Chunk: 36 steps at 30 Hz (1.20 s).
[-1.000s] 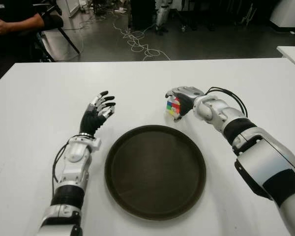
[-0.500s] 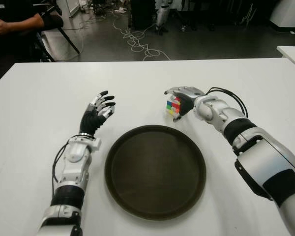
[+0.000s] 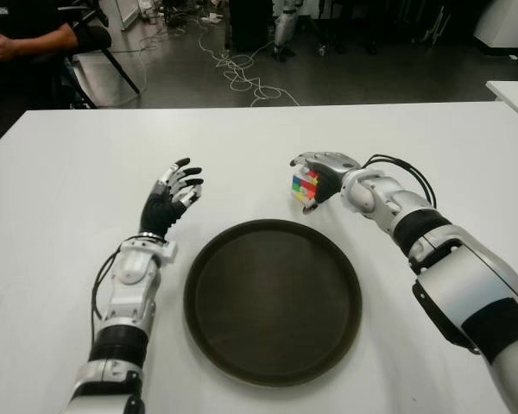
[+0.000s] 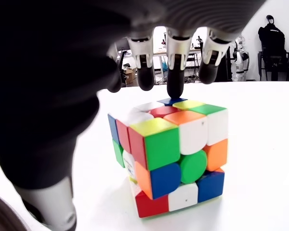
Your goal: Pick up the Rubik's Cube and put it in the plate
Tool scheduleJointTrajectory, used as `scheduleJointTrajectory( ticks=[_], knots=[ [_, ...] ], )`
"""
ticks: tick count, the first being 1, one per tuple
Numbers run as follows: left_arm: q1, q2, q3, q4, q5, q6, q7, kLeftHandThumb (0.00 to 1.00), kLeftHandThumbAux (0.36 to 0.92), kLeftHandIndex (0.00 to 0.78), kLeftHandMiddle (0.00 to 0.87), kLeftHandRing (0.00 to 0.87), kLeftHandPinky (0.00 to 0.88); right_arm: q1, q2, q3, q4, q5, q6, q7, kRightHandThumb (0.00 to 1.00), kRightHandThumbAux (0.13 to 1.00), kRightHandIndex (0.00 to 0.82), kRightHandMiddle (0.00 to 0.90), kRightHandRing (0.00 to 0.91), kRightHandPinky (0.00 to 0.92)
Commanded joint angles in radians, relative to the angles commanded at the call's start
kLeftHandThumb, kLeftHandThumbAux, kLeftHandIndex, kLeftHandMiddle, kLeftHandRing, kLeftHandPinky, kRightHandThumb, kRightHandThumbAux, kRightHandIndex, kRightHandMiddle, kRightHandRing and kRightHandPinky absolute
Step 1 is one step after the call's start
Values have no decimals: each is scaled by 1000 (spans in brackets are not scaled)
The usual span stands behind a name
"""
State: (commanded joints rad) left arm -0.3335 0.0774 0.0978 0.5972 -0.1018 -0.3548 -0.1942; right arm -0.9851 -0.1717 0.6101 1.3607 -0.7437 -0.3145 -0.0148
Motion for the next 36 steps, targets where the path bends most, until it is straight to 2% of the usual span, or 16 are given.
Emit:
scheduleJointTrajectory(
  ticks=[12,20,36],
  knots=[
    [5,-3,1,-10,4,7,9,356,701,143,232,237,293,-13,-8,33,-10,-22,-29,-35,0,827,135,121,138,139],
    [0,1,2,-1,7,3,9,368,704,154,241,240,297,-36,-8,69,-29,-48,-44,-52,0,800,124,122,135,128],
    [-1,0,0,-1,9,1,9,370,697,147,237,236,292,-35,-18,85,-28,-54,-50,-88,0,801,141,158,160,133]
  ],
)
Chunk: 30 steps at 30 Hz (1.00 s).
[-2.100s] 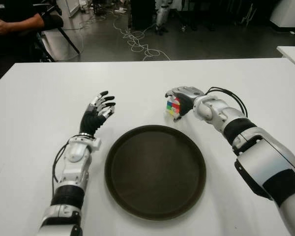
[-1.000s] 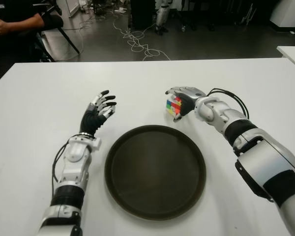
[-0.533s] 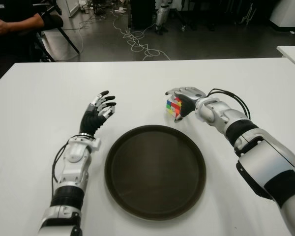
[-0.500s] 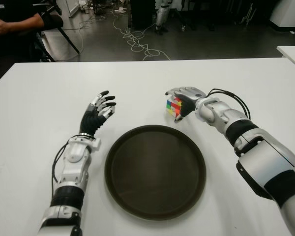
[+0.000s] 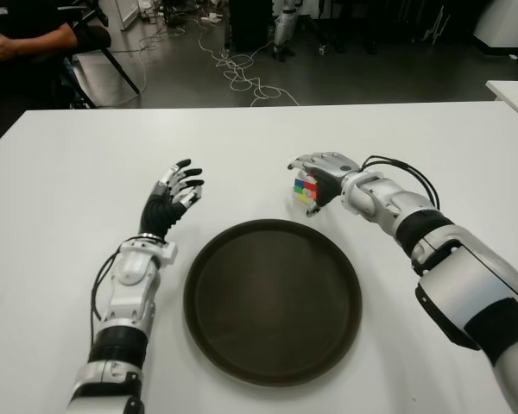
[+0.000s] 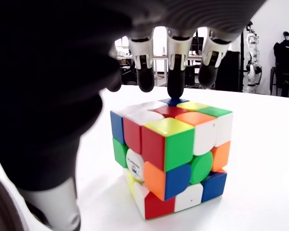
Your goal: Pick up the Rubik's Cube and put it in the plate
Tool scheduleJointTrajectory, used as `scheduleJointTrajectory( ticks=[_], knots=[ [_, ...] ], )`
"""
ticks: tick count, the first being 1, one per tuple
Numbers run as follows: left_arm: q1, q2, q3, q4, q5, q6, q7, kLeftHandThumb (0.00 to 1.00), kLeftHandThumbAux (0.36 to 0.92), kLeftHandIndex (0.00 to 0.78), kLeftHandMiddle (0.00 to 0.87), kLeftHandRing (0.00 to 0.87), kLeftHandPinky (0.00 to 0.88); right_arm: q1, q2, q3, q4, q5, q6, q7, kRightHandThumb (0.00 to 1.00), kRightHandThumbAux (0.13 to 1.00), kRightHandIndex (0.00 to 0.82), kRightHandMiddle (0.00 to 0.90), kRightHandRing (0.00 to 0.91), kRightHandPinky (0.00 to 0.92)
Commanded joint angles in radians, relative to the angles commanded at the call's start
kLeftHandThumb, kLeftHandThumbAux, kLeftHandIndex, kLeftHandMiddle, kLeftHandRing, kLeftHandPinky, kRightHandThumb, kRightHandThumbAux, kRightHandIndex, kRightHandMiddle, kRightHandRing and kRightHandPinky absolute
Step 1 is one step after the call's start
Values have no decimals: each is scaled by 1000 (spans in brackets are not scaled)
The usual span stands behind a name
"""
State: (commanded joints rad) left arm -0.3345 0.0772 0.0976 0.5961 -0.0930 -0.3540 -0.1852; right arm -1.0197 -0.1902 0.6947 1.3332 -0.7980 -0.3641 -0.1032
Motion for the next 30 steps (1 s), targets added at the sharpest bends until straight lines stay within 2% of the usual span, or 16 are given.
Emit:
scheduleJointTrajectory(
  ticks=[10,30],
  knots=[
    [3,4,-6,-8,11,9,6,341,694,148,237,234,282,0,-1,-17,8,17,20,14,0,809,133,144,152,135],
    [4,-1,3,-6,-7,10,0,364,698,152,243,245,301,1,-6,-58,17,30,54,43,0,830,150,154,155,138]
  ],
)
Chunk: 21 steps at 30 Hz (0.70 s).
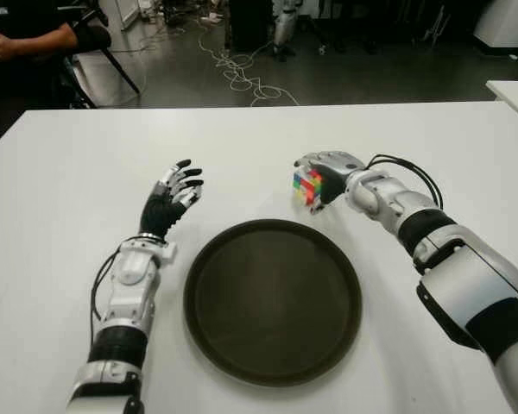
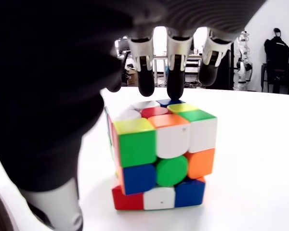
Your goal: Pick up the Rubik's Cube and put it in the plate
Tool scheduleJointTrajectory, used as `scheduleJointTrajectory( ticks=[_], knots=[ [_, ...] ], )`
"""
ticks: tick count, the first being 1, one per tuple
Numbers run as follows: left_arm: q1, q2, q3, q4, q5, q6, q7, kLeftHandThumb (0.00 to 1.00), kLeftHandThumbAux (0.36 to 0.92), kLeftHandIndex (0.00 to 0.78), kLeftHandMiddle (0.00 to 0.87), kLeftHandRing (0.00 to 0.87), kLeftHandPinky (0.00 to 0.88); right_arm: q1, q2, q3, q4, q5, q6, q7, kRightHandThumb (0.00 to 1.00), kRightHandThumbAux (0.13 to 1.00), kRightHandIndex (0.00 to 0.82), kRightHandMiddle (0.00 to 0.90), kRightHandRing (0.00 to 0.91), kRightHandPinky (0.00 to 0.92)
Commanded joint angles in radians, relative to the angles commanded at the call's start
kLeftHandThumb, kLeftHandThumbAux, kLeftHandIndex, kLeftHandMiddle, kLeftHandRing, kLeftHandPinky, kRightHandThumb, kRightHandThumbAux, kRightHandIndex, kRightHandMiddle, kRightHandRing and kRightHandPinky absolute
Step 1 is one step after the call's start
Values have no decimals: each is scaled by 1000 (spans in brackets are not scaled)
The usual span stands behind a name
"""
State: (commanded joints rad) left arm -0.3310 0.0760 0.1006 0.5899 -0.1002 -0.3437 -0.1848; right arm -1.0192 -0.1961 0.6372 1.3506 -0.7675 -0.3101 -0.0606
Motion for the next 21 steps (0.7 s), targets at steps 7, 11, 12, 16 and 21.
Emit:
scheduleJointTrajectory(
  ticks=[7,11,12,16,21],
  knots=[
    [0,0,0,-1,0,-5,-2,375,703,152,244,241,297,2,-4,-12,2,3,-6,7,0,864,171,170,176,150],
    [0,2,-1,0,0,-3,-4,372,697,150,242,243,300,1,-6,-16,4,0,-8,3,0,864,166,168,176,149],
    [0,1,0,1,0,-3,-3,371,696,149,242,244,300,0,-7,-16,3,-1,-9,3,0,863,164,166,176,149],
    [-1,0,1,3,1,-5,-1,376,701,151,244,244,301,-3,-10,-16,1,-2,-14,2,0,855,154,158,168,144],
    [2,0,0,3,0,-6,-3,368,707,148,232,233,287,-3,-12,-13,-7,-5,-29,-10,0,826,132,146,154,132]
  ],
)
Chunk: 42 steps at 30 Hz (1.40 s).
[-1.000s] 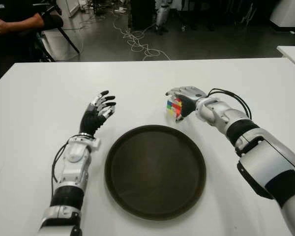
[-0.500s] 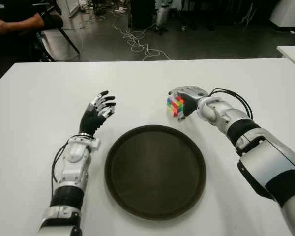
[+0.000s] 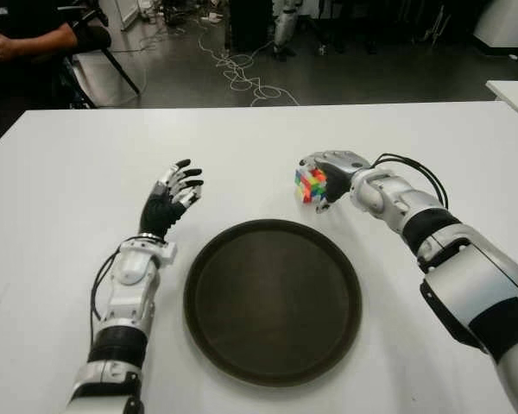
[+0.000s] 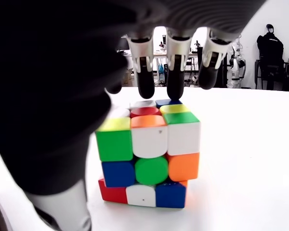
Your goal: Pick up the Rubik's Cube and put it in the plate
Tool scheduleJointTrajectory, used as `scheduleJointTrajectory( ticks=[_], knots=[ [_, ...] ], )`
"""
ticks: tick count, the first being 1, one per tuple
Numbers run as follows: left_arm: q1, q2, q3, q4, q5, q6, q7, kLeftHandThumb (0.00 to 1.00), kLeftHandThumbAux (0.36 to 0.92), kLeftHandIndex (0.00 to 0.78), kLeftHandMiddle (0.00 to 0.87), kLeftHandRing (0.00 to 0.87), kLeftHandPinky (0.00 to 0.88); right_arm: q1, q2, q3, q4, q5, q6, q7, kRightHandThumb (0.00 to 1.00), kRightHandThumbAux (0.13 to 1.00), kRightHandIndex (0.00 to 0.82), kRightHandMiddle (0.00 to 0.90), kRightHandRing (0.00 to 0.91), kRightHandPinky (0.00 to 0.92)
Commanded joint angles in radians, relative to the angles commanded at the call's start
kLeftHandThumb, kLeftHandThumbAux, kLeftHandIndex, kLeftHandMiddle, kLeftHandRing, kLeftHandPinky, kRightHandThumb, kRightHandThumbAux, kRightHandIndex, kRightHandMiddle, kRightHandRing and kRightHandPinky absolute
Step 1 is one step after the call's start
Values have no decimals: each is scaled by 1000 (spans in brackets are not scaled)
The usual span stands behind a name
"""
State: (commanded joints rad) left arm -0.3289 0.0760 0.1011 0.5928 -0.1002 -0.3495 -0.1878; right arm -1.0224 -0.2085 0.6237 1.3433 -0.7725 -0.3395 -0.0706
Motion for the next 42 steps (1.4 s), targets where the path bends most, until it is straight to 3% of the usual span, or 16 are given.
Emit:
scheduleJointTrajectory(
  ticks=[8,24,42],
  knots=[
    [2,3,-3,-4,5,6,1,347,695,146,230,230,273,-13,4,8,-20,-5,-32,-5,0,806,128,148,154,135],
    [0,11,-11,-5,18,7,0,320,685,139,219,225,285,-24,-34,-11,-98,7,-139,-64,0,790,134,174,196,191],
    [-3,12,-11,-1,15,11,1,319,687,144,223,230,290,-25,-35,-14,-82,6,-89,-90,0,782,141,193,225,245]
  ],
)
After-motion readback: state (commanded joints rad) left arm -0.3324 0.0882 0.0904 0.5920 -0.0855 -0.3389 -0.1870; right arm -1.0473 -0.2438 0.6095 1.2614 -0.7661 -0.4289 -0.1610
